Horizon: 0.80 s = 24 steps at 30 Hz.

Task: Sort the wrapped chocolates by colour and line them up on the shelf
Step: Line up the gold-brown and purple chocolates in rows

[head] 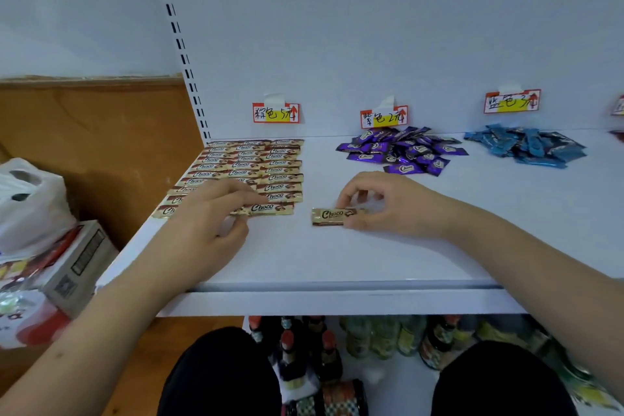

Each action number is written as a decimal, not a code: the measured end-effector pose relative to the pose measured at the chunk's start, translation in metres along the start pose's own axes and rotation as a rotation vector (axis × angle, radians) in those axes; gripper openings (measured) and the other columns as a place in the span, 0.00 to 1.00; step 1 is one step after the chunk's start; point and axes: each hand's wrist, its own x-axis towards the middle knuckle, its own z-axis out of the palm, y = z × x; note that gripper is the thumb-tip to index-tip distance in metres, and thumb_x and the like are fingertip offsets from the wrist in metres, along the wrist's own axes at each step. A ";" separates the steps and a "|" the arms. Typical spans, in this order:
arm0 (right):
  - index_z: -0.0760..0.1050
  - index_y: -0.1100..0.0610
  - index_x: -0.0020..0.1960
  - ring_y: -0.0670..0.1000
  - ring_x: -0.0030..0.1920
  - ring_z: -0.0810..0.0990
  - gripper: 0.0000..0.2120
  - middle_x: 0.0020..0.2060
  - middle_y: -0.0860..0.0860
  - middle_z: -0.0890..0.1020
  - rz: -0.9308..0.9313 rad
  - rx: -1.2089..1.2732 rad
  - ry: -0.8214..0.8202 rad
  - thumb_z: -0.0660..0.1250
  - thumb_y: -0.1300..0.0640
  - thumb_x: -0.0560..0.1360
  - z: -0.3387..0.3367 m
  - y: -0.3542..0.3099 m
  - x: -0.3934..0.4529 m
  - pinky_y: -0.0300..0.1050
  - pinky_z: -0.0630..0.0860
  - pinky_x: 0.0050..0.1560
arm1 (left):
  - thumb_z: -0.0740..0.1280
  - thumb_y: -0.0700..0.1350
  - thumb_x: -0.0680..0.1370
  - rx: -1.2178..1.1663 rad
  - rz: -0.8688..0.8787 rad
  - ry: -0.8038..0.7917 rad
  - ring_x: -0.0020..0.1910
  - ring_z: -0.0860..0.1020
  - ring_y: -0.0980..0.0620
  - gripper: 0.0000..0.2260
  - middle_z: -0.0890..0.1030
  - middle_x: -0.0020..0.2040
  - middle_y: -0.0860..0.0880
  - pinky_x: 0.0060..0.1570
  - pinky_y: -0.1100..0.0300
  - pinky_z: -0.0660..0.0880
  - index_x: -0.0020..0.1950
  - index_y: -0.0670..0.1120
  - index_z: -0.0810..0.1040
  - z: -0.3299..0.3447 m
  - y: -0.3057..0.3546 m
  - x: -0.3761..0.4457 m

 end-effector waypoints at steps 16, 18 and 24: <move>0.80 0.58 0.45 0.50 0.46 0.79 0.20 0.41 0.47 0.81 0.350 -0.005 0.403 0.55 0.49 0.83 -0.007 0.027 0.010 0.43 0.71 0.43 | 0.61 0.38 0.79 -0.057 0.120 -0.175 0.54 0.72 0.53 0.17 0.75 0.55 0.56 0.53 0.60 0.70 0.64 0.51 0.80 0.047 0.071 0.036; 0.78 0.59 0.44 0.53 0.47 0.76 0.17 0.42 0.50 0.80 0.281 -0.174 0.341 0.57 0.50 0.81 -0.002 0.026 0.011 0.47 0.71 0.46 | 0.60 0.39 0.79 -0.023 0.136 -0.189 0.57 0.72 0.53 0.18 0.76 0.58 0.56 0.59 0.58 0.70 0.65 0.50 0.79 0.039 0.068 0.025; 0.76 0.55 0.53 0.55 0.52 0.71 0.10 0.48 0.50 0.76 -0.008 -0.486 0.275 0.63 0.49 0.78 0.014 0.029 0.013 0.52 0.70 0.54 | 0.55 0.50 0.80 0.095 -0.024 -0.188 0.64 0.68 0.61 0.20 0.72 0.66 0.60 0.67 0.61 0.66 0.71 0.54 0.74 -0.002 0.040 -0.027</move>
